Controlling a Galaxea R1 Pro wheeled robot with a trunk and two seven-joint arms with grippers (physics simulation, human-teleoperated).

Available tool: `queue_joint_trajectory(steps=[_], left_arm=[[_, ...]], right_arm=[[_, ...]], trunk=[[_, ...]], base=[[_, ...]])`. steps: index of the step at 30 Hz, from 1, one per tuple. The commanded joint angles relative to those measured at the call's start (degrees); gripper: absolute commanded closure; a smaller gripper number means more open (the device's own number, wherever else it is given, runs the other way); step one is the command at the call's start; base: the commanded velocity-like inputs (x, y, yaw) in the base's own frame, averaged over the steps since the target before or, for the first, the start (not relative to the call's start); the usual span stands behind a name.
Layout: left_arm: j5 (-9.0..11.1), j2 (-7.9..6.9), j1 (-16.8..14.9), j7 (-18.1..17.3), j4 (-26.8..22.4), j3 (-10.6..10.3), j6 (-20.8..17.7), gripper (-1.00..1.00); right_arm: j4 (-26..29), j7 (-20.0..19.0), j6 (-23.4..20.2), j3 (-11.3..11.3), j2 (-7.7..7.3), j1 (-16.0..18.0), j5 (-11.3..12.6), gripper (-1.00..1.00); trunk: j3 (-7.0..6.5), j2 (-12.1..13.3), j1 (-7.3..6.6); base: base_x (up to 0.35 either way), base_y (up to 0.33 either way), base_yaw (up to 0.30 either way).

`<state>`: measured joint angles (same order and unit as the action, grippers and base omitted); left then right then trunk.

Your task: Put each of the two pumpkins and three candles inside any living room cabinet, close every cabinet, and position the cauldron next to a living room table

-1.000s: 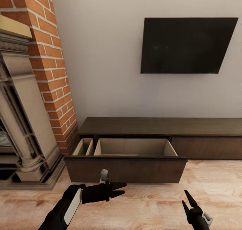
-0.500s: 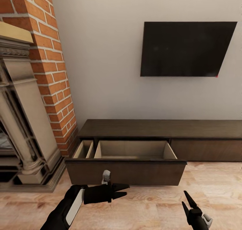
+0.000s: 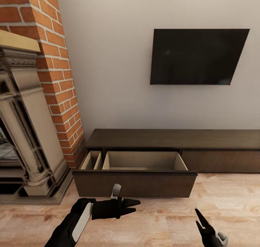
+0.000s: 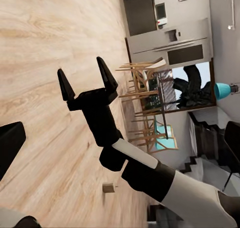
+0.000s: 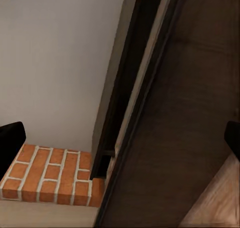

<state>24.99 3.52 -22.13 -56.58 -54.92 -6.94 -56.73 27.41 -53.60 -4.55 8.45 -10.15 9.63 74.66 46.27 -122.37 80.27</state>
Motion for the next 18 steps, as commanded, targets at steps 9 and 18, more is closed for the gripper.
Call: queue_joint_trajectory(steps=[9, 18], left_arm=[[-0.93, -0.4, -0.18, 3.07, -0.43, 0.0, -0.21, -1.0], [-0.67, -1.7, -0.07, 9.37, 1.65, 0.34, 0.05, -1.0]], right_arm=[[-9.12, 1.81, -0.3, -0.48, -0.23, 0.03, -7.9, -1.0], [-10.07, 9.45, 6.0, -0.62, -0.32, 0.03, -10.77, -1.0]], trunk=[[-1.57, 3.6, -1.99], [-3.18, 7.21, -3.97]], base=[[-0.001, 0.0, 0.0], [0.0, 0.0, 0.0]])
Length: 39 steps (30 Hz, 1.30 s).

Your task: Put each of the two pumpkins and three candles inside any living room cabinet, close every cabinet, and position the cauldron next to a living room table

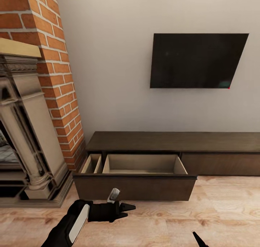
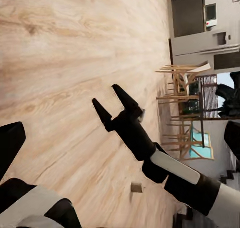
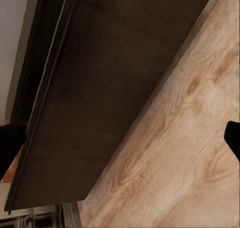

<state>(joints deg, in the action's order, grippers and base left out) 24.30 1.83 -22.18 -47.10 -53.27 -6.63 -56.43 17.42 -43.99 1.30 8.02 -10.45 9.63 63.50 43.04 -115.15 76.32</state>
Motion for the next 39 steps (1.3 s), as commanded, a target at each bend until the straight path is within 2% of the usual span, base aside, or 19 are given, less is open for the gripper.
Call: queue_joint_trajectory(steps=[1, 5, 7, 10, 11, 15, 23, 28, 33, 37, 39], left_arm=[[-0.01, -0.28, 0.0, 0.41, 0.06, 0.06, -0.19, -1.0], [-0.04, -2.69, 0.16, 4.36, 1.88, 0.27, 0.28, -1.0], [-0.15, -3.2, 0.19, 6.45, 4.72, 0.48, 1.01, -1.0], [-0.18, -3.34, 0.2, 9.37, 8.24, 0.57, 4.56, -1.0], [-0.11, -3.25, 0.2, 11.7, 10.67, 0.61, 7.31, -1.0], [0.05, -2.95, 0.2, 16.75, 15.23, 0.66, 11.49, -1.0], [0.41, -1.92, 0.2, 25.54, 21.52, 0.64, 20.36, -1.0], [0.63, -0.49, 0.2, 33.25, 24.16, 0.66, 26.26, -1.0], [0.69, -0.24, 0.2, 36.82, 27.9, 0.58, 30.89, -1.0], [0.63, 0.04, 0.2, 37.43, 29.39, 0.57, 33.1, -1.0], [0.48, 0.32, 0.2, 37.49, 29.5, 0.57, 33.38, -1.0]], right_arm=[[-0.21, 0.37, 0.39, -0.19, -0.02, 0.04, 0.37, -1.0], [-0.99, 3.29, 3.56, -0.25, 0.05, 0.04, 0.29, -1.0], [-1.14, 3.76, 4.78, -0.27, 0.03, 0.04, 0.25, -1.0], [-1.3, 4.0, 5.4, -0.26, -0.04, 0.04, 0.23, -1.0], [-2.1, 4.37, 5.6, -0.23, -0.07, 0.04, 0.27, -1.0], [-5.12, 7.01, 5.8, -0.27, -0.08, 0.04, 0.27, -1.0], [-6.53, 9.11, 7.86, -0.53, 0.04, 0.04, 0.23, -1.0], [-7.23, 12.59, 10.0, -0.59, 0.23, 0.04, 0.22, -1.0], [-7.6, 13.5, 13.9, -0.63, 0.55, 0.04, 0.21, -1.0], [-10.66, 13.91, 15.31, -0.71, 0.6, 0.04, -0.07, -1.0], [-11.83, 15.74, 16.23, -0.72, 0.63, 0.04, -0.11, -1.0]], trunk=[[-0.13, 0.39, -0.24], [-0.85, 1.99, -1.11], [-1.21, 2.8, -1.55], [-1.75, 4.0, -2.21], [-1.93, 4.4, -2.43], [-2.64, 6.01, -3.31], [-4.08, 9.21, -5.07], [-4.98, 11.22, -6.17], [-5.88, 13.22, -7.26], [-6.59, 14.83, -8.14], [-6.95, 15.63, -8.58]], base=[[0.0, 0.0, 0.0], [0.0, 0.0, 0.0], [0.0, 0.0, 0.0], [0.0, 0.0, 0.0], [0.0, 0.0, 0.0], [0.0, 0.0, 0.0], [0.0, 0.0, 0.0], [0.0, 0.0, 0.0], [0.0, 0.0, 0.0], [0.0, 0.0, 0.0], [0.0, 0.0, 0.0]])
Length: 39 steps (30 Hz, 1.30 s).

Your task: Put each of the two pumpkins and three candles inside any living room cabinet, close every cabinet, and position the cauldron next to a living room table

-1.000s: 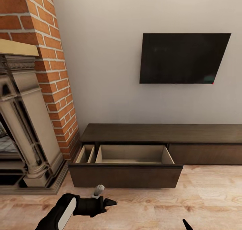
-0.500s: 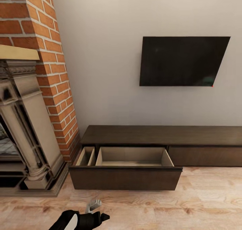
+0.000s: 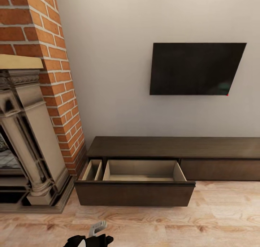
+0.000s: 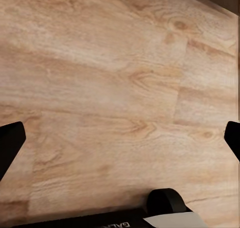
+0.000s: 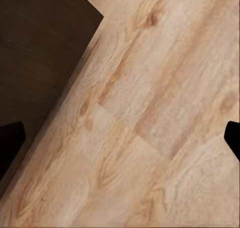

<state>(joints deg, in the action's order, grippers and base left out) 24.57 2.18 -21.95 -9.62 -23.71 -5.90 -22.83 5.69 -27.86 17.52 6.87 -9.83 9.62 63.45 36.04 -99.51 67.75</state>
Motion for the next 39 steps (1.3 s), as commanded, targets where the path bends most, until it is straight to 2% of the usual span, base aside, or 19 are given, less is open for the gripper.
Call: queue_joint_trajectory(steps=[1, 4, 8, 10, 13, 15, 25, 39], left_arm=[[0.18, 0.02, -0.02, 0.02, -0.05, -0.18, -0.1, -1.0], [0.2, 0.1, -0.02, 0.04, -0.03, -0.23, 0.21, -1.0], [0.27, 0.2, -0.04, 0.06, 0.13, -0.34, 0.36, -1.0], [0.1, 0.45, -0.06, 0.05, 1.38, -0.36, 1.18, -1.0], [-0.18, 1.52, -0.08, 0.1, 4.33, -0.55, 5.29, -1.0], [-0.19, 1.65, -0.05, 0.12, 4.77, -0.61, 5.94, -1.0], [0.27, 1.41, -0.02, 0.04, 5.17, -0.28, 6.14, -1.0], [0.3, 1.34, -0.03, 0.04, 5.26, -0.25, 6.13, -1.0]], right_arm=[[-0.31, 1.03, 0.26, 0.43, 0.03, 0.05, -0.07, -1.0], [-0.58, 5.48, 0.91, 0.43, 0.1, 0.05, -0.08, -1.0], [-0.71, 7.46, 2.12, 0.49, 0.15, 0.05, -0.06, -1.0], [-0.74, 7.72, 2.3, 0.55, 0.11, 0.05, -0.02, -1.0], [-0.76, 7.87, 2.44, 1.04, 0.08, 0.05, 0.33, -1.0], [-0.76, 7.89, 2.49, 1.14, 0.04, 0.05, 0.45, -1.0], [-4.92, 8.16, 2.46, 0.96, 0.02, 0.05, 0.44, -1.0], [-5.49, 8.26, 2.33, 0.87, -0.06, 0.05, 0.32, -1.0]], trunk=[[-0.13, 0.39, -0.23], [-0.67, 1.59, -0.89], [-1.39, 3.2, -1.77], [-1.75, 4.0, -2.21], [-2.28, 5.2, -2.87], [-2.64, 6.0, -3.31], [-4.44, 10.01, -5.5], [-6.95, 15.63, -8.58]], base=[[0.0, 0.0, 0.0], [0.0, 0.0, 0.0], [0.0, 0.0, 0.0], [0.0, 0.0, 0.0], [0.0, 0.0, 0.0], [0.0, 0.0, 0.0], [0.0, 0.0, 0.0], [0.0, 0.0, 0.0]])
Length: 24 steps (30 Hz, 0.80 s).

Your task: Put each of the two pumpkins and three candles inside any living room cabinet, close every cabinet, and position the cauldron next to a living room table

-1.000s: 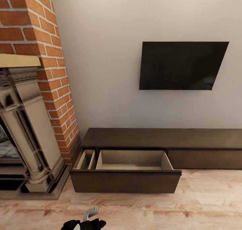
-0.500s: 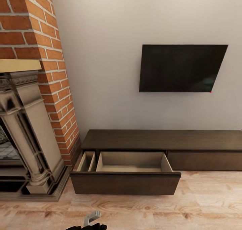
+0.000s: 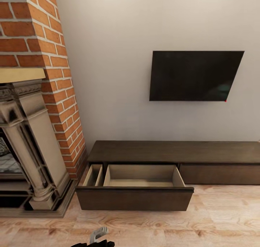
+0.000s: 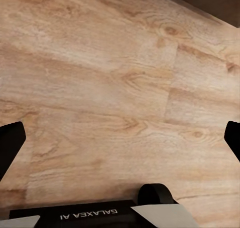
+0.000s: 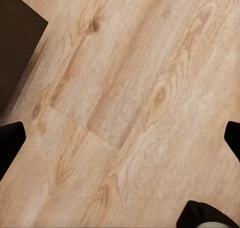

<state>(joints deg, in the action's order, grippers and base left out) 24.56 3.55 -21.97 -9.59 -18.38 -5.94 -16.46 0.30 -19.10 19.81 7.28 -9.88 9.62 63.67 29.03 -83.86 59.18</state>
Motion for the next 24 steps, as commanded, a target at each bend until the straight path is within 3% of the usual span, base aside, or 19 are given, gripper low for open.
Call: queue_joint_trajectory(steps=[1, 12, 24], left_arm=[[0.32, -0.03, -0.01, 0.01, -0.07, -0.21, -0.24, -1.0], [0.32, -0.03, -0.01, 0.01, -0.08, -0.21, -0.24, -1.0], [0.29, 0.14, 0.0, 0.01, -0.08, -0.5, -0.24, -1.0]], right_arm=[[-0.1, -0.5, 0.01, 0.46, 0.04, 0.05, 0.09, -1.0], [-1.86, -0.49, -0.11, 0.36, 0.6, 0.05, -0.03, -1.0], [-2.14, -0.49, -0.15, 0.36, 3.17, 0.05, -0.04, -1.0]], trunk=[[-0.13, 0.39, -0.23], [-2.1, 4.8, -2.65], [-4.26, 9.61, -5.28]], base=[[0.0, 0.0, 0.0], [0.0, 0.0, 0.0], [0.0, 0.0, 0.0]])
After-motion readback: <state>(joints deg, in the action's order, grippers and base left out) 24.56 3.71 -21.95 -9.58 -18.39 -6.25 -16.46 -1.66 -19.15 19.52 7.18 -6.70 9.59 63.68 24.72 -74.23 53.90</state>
